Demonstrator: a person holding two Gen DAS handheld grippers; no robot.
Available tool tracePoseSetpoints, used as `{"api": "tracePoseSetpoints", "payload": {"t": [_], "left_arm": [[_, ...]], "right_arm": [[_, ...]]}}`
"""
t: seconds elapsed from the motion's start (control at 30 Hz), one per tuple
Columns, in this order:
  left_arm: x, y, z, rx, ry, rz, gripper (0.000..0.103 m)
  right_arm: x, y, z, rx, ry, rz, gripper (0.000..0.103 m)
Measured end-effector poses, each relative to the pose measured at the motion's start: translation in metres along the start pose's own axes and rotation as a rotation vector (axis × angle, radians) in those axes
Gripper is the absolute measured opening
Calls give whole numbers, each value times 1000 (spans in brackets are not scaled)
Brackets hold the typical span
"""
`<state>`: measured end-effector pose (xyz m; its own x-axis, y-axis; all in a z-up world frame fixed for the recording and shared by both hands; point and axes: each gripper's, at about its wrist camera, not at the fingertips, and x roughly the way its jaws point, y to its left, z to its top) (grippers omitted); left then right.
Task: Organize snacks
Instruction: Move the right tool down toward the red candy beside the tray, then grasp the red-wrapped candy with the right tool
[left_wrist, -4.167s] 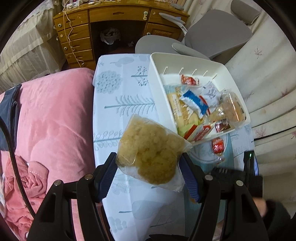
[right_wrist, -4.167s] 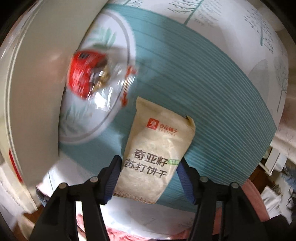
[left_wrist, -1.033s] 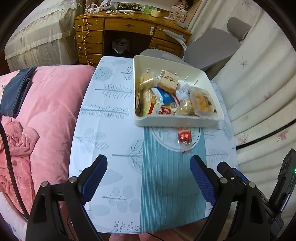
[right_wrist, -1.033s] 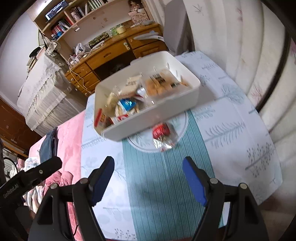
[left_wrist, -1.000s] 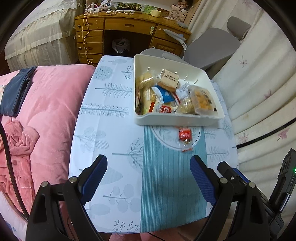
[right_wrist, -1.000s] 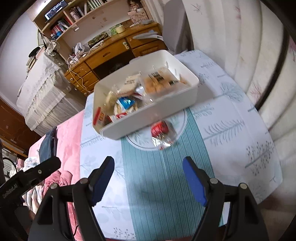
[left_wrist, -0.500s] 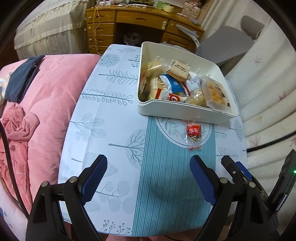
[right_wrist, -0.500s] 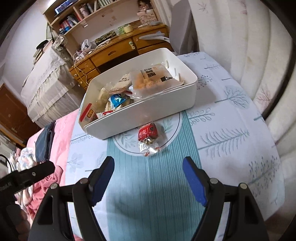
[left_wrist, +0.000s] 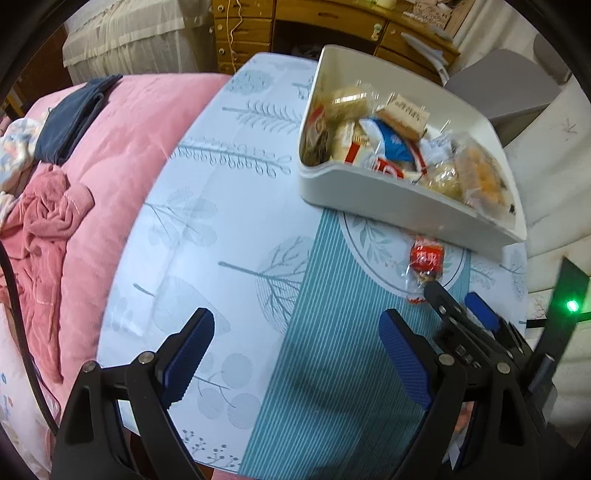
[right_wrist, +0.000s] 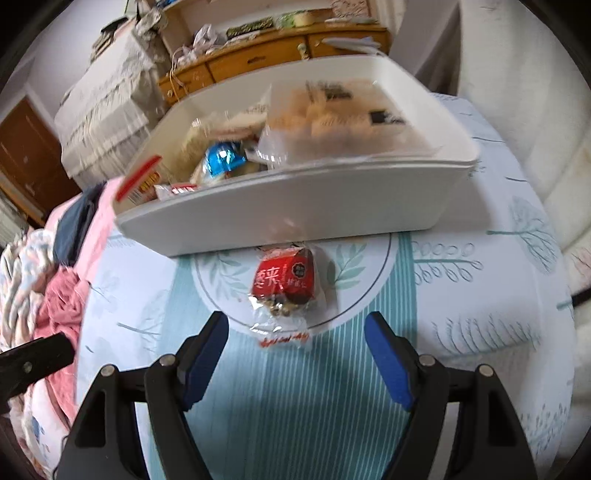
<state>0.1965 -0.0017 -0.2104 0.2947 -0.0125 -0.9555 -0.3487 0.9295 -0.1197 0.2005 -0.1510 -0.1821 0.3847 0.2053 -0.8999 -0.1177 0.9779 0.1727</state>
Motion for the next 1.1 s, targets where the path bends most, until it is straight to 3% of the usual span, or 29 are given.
{"api": "tracePoseSetpoints", "payload": {"t": [0.23, 0.33, 0.5, 1.1], "left_arm": [[8, -5, -11, -24, 34, 13, 90], [7, -5, -11, -30, 33, 34, 90], [1, 2, -9, -65, 23, 54, 90], [-25, -2, -5, -85, -14, 72, 90]], "right_arm": [[35, 0, 3, -49, 39, -11, 76], [40, 3, 5, -78, 17, -12, 73], [45, 12, 10, -142, 12, -8, 54], [22, 7, 25, -131, 103, 69, 50]]}}
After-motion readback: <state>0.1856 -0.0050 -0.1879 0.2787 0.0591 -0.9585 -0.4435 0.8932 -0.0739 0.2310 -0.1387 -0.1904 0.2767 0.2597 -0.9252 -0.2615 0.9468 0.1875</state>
